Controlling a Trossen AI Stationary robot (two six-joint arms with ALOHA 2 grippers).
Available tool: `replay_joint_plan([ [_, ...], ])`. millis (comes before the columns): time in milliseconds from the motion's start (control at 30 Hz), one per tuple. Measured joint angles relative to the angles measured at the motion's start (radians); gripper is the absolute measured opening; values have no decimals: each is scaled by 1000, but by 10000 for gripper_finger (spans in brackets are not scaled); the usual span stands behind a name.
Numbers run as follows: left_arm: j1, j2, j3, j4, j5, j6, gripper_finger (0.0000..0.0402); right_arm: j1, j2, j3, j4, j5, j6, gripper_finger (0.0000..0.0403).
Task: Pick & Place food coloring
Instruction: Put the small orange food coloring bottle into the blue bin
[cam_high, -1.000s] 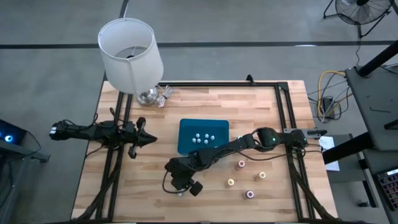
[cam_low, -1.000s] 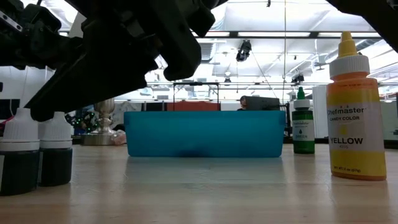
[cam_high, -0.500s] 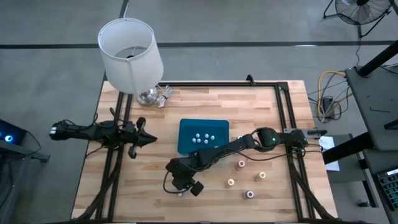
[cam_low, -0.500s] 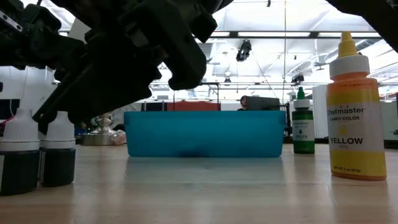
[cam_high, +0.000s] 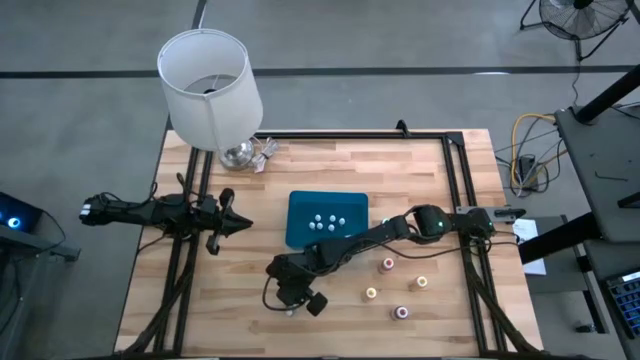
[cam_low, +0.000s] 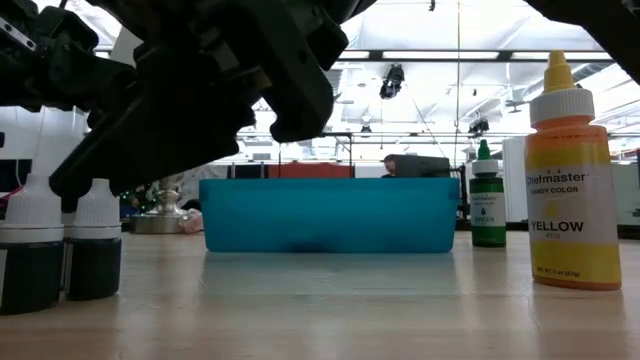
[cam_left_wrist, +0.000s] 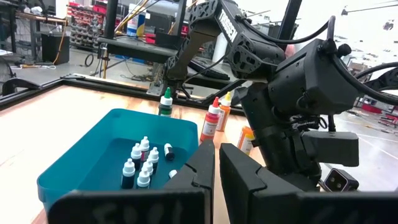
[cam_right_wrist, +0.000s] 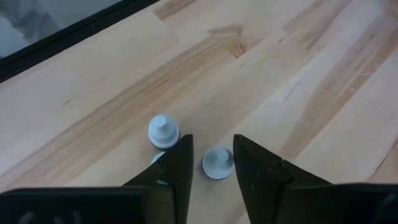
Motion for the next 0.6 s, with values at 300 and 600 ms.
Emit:
replay_joint_plan([
  [300,0,0,0,0,0,0,0,0,0,0,2,-5,-4,41],
  [600,0,0,0,0,0,0,0,-1,-2,0,3,-5,-4,14],
])
